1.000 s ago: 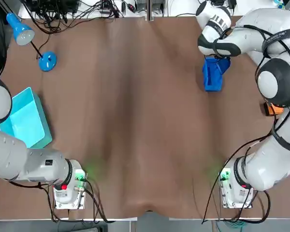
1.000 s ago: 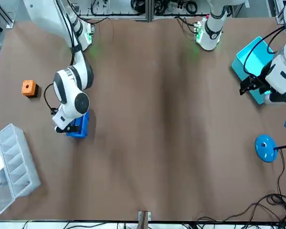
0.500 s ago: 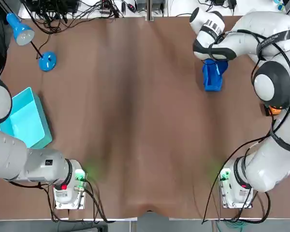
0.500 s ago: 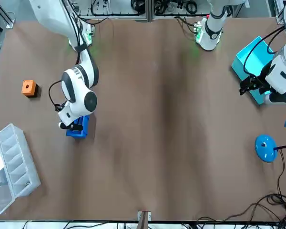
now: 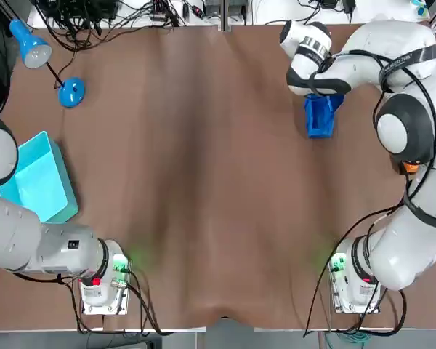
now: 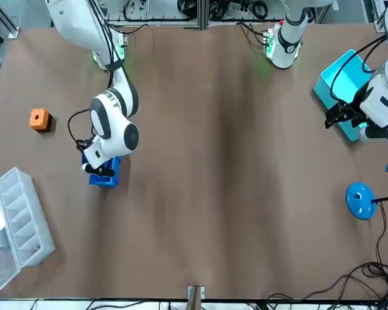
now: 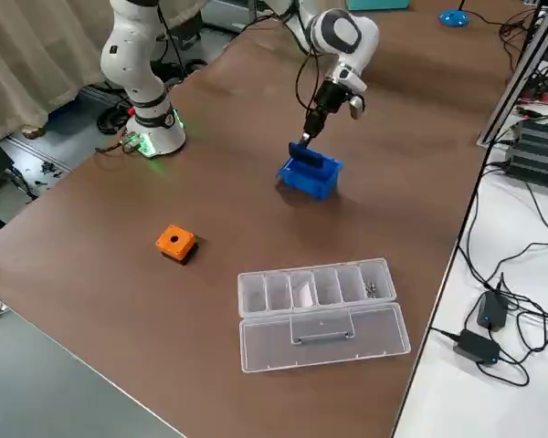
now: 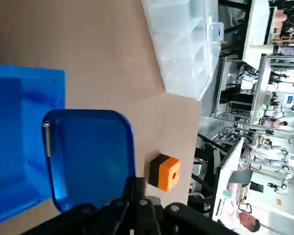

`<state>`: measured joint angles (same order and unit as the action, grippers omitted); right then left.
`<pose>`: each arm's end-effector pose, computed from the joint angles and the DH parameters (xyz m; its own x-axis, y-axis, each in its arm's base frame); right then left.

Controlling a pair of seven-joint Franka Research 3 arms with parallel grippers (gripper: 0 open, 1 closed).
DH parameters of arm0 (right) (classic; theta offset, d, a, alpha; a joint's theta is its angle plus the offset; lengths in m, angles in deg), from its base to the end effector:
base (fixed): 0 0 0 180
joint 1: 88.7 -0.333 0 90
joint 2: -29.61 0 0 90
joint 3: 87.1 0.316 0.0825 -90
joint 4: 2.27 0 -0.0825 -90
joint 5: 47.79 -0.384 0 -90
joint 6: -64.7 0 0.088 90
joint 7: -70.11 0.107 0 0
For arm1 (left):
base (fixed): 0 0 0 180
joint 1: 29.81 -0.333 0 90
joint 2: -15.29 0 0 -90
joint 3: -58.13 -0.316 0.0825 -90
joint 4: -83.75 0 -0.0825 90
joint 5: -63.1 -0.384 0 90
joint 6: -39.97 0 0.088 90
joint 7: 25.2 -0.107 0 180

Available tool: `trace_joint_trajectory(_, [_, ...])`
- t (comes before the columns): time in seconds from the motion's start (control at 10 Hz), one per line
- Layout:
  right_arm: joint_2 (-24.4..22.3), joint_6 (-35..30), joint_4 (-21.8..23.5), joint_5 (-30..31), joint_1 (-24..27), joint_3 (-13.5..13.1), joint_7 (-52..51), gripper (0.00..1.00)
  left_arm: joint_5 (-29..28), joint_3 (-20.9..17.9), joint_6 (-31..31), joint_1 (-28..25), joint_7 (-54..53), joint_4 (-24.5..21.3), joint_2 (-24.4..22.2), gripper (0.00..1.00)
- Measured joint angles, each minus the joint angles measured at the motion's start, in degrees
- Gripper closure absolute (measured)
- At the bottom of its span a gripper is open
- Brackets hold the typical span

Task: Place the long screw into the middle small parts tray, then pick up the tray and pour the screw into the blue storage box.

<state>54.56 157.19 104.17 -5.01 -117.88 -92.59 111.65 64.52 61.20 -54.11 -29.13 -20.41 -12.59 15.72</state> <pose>0.5498 0.1678 0.2786 0.9905 -0.0699 -0.1182 0.0589 -0.5612 0.8256 0.5574 -0.0389 0.5741 0.9986 0.0199 -0.0489 0.0210 -0.9996 0.0210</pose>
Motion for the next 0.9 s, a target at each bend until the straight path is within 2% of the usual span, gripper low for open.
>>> trace_joint_trajectory(0.4, [2.26, -1.42, -0.11, 0.67, -2.47, 0.02, 4.63, 0.99, 0.00, 0.00, 0.09, -0.07, 0.00, 0.00, 0.00, 0.01])
trace_joint_trajectory(0.6, [3.75, -4.33, -0.17, 4.38, -4.49, 0.06, 7.90, 0.99, 0.00, -0.02, 0.11, -0.20, 0.00, 0.00, 0.00, 0.01])
trace_joint_trajectory(0.9, [5.79, -5.59, -1.03, 5.85, -5.82, -0.01, 10.17, 0.99, 0.00, -0.06, 0.18, -0.30, 0.00, 0.00, 0.00, 0.01])
